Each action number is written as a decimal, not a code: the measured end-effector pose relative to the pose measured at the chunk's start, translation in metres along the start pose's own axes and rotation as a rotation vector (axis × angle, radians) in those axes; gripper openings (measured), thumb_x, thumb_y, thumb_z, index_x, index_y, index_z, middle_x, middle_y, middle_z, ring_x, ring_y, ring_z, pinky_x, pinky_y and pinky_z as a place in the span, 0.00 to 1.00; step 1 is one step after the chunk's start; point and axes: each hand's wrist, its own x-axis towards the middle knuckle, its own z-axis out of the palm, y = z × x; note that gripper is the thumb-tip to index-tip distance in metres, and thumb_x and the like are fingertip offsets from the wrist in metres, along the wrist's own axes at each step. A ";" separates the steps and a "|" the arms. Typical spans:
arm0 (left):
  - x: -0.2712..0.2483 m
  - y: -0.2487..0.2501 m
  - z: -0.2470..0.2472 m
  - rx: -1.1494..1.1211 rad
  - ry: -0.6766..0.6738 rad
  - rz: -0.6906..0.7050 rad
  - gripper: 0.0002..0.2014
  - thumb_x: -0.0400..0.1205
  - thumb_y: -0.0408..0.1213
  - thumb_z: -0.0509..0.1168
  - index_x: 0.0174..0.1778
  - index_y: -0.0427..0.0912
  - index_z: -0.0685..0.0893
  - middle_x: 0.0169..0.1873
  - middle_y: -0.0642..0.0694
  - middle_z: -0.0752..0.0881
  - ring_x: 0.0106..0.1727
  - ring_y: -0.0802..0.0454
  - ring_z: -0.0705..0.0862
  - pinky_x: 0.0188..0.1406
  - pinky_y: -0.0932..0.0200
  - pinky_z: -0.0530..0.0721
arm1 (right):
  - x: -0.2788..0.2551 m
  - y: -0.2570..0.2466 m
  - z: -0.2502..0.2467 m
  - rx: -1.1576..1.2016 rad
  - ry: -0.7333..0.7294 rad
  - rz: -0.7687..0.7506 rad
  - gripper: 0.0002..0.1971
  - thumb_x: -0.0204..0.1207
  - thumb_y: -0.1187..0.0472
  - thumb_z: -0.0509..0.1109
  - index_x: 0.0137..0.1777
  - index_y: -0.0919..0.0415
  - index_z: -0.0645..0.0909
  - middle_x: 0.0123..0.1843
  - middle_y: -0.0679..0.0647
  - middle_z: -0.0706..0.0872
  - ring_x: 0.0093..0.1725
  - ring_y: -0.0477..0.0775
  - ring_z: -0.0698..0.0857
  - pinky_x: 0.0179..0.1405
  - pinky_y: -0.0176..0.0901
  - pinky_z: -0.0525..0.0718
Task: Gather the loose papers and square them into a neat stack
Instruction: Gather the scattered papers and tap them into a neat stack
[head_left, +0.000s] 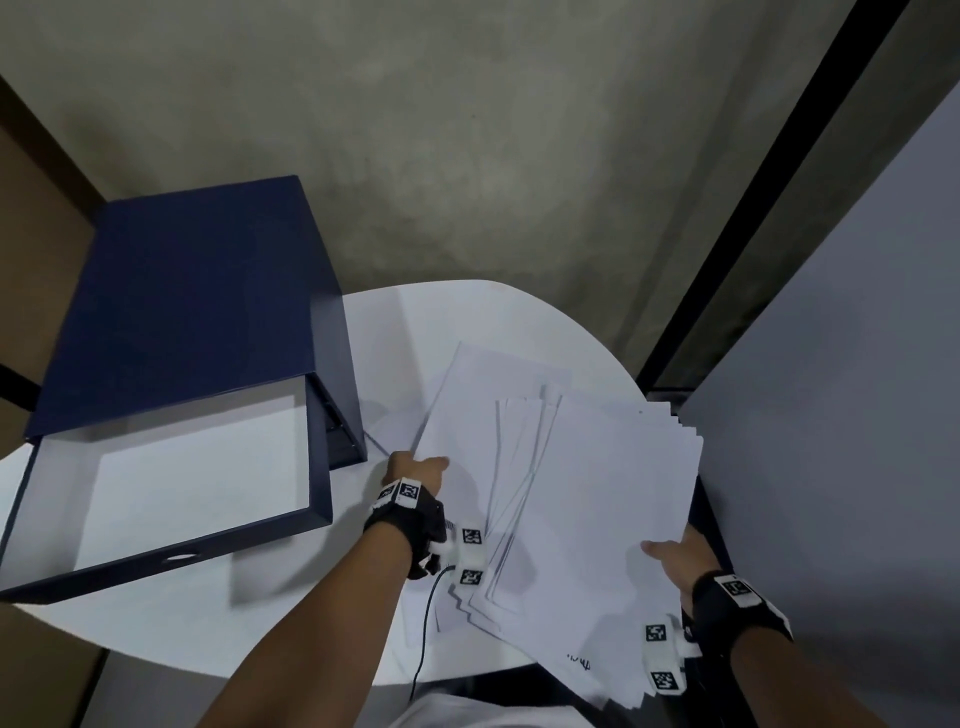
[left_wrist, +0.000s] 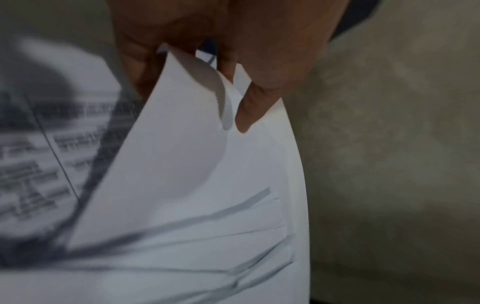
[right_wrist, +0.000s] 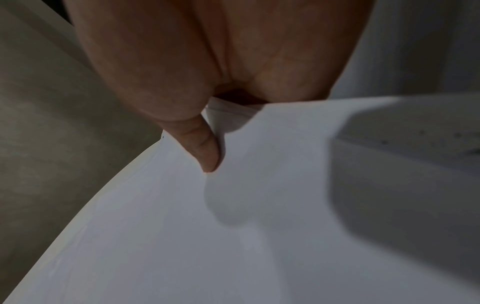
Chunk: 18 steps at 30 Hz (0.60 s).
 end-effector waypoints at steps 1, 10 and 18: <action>0.001 0.001 0.002 -0.093 0.027 -0.036 0.41 0.73 0.43 0.75 0.78 0.37 0.62 0.73 0.35 0.73 0.69 0.36 0.78 0.66 0.48 0.75 | -0.003 -0.003 0.001 0.003 0.005 -0.004 0.28 0.75 0.74 0.73 0.75 0.67 0.73 0.70 0.64 0.82 0.68 0.68 0.82 0.71 0.66 0.77; 0.008 -0.014 0.008 0.054 0.070 -0.019 0.21 0.78 0.38 0.68 0.64 0.31 0.80 0.62 0.34 0.83 0.59 0.35 0.84 0.60 0.50 0.82 | -0.006 -0.006 -0.001 -0.002 0.016 -0.039 0.25 0.75 0.75 0.72 0.72 0.67 0.76 0.68 0.65 0.84 0.66 0.67 0.83 0.70 0.64 0.78; -0.010 -0.012 0.021 0.113 0.137 -0.045 0.18 0.77 0.32 0.61 0.64 0.40 0.74 0.75 0.31 0.59 0.73 0.30 0.65 0.76 0.45 0.66 | -0.008 -0.010 -0.001 -0.026 0.028 -0.049 0.24 0.74 0.75 0.73 0.71 0.67 0.77 0.66 0.65 0.85 0.65 0.68 0.83 0.70 0.66 0.78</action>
